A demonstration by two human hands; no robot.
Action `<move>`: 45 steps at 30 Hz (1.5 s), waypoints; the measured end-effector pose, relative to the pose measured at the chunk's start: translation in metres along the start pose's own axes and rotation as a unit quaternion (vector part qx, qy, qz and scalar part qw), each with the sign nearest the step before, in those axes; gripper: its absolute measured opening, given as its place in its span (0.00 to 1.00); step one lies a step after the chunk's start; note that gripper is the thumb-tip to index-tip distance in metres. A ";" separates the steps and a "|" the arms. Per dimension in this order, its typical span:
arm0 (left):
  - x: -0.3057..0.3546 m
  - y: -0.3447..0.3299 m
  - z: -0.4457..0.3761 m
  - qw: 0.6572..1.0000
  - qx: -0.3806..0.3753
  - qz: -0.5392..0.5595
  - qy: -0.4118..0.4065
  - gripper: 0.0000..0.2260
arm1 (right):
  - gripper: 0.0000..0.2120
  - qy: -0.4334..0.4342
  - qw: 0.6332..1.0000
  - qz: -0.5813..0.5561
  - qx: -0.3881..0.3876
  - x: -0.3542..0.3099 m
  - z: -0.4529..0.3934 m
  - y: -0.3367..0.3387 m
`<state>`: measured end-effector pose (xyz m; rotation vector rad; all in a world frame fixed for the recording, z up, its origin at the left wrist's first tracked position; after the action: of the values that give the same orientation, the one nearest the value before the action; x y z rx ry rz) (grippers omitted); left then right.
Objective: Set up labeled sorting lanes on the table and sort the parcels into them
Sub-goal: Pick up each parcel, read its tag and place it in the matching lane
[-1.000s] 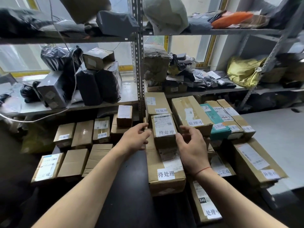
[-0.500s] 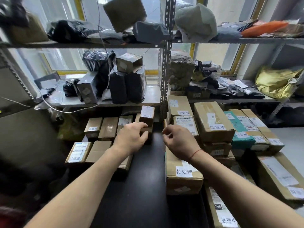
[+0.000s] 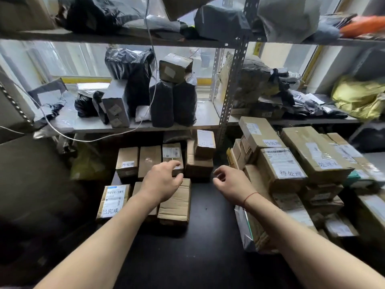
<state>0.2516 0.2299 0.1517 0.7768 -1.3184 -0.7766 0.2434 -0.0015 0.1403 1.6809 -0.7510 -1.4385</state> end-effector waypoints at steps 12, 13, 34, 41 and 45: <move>-0.003 -0.063 -0.105 0.998 -0.058 0.029 0.024 0.22 | 0.15 -0.076 0.997 -0.019 -0.018 0.046 -0.090 -0.037; -0.003 -0.067 -0.114 0.997 -0.061 0.032 0.032 0.22 | 0.16 -0.080 0.996 -0.020 -0.020 0.050 -0.100 -0.039; 0.020 -0.171 -0.242 0.983 -0.113 0.092 0.108 0.39 | 0.43 -0.312 0.903 -0.283 0.086 0.119 -0.216 -0.093; 0.025 -0.180 -0.239 0.977 -0.150 0.126 0.086 0.41 | 0.32 -0.274 0.873 -0.390 0.105 0.114 -0.217 -0.102; 0.026 -0.171 -0.233 0.972 -0.160 0.146 0.089 0.42 | 0.32 -0.251 0.868 -0.414 0.109 0.109 -0.212 -0.099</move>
<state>0.4774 0.1285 -0.0001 0.3745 -1.0809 -0.6446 0.4664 -0.0023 0.0103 1.9275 -0.4623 -2.5413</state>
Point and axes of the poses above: each hand's wrist, its own z-axis away from the middle knuckle, its own y-axis out of the back of the hand, x = y × z, the point moved 5 cm from there along -z, towards the middle knuckle, and after that the axes turned 12 degrees about y, right-handed, at the moved point
